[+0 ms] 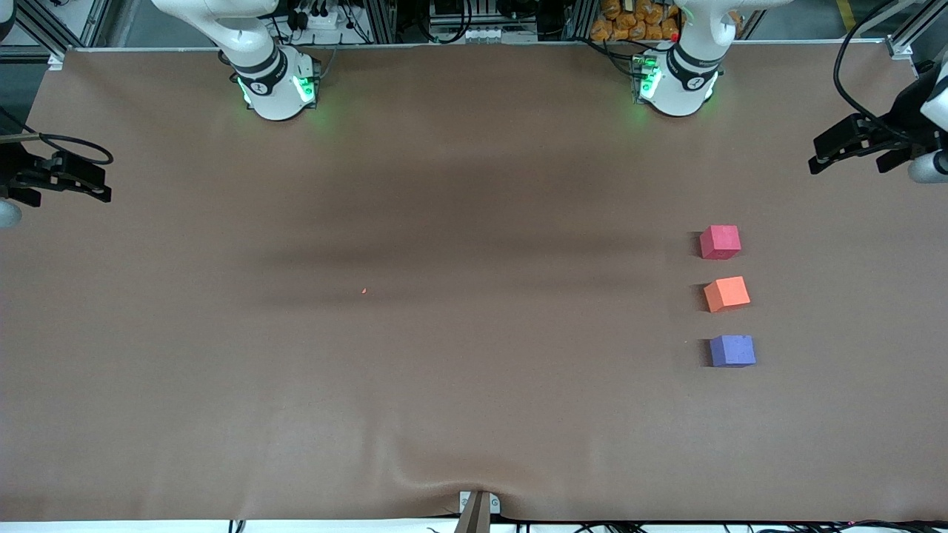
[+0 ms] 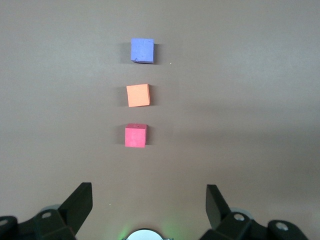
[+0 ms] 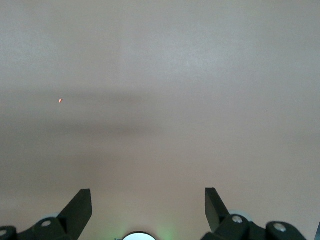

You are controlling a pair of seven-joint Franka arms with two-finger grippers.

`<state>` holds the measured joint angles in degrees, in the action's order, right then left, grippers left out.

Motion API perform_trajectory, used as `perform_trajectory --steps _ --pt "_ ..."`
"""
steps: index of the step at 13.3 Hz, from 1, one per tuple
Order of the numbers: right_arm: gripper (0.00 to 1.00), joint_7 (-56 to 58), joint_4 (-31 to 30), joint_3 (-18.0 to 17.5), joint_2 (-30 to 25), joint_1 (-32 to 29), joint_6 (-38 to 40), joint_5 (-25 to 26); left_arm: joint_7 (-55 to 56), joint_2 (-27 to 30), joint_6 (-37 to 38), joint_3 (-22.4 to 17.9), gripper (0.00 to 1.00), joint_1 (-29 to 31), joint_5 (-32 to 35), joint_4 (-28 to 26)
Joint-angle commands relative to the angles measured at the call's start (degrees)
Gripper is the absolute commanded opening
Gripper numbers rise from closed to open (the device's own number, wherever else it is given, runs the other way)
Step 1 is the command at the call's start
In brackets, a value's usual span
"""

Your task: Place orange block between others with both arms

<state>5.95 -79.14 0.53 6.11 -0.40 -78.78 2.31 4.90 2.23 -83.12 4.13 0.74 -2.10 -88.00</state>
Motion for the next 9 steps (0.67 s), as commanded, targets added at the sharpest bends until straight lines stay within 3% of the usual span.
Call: perform_trajectory --steps 1,9 --pt "1.0 0.02 0.13 -0.09 -0.22 -0.39 0.56 -0.9 0.29 -0.12 -0.46 0.79 1.0 -1.01 -0.01 -0.33" --pt "1.0 0.02 0.13 0.08 -0.22 -0.56 0.56 -0.81 3.18 0.76 0.06 1.05 1.0 -0.21 2.52 -0.15"
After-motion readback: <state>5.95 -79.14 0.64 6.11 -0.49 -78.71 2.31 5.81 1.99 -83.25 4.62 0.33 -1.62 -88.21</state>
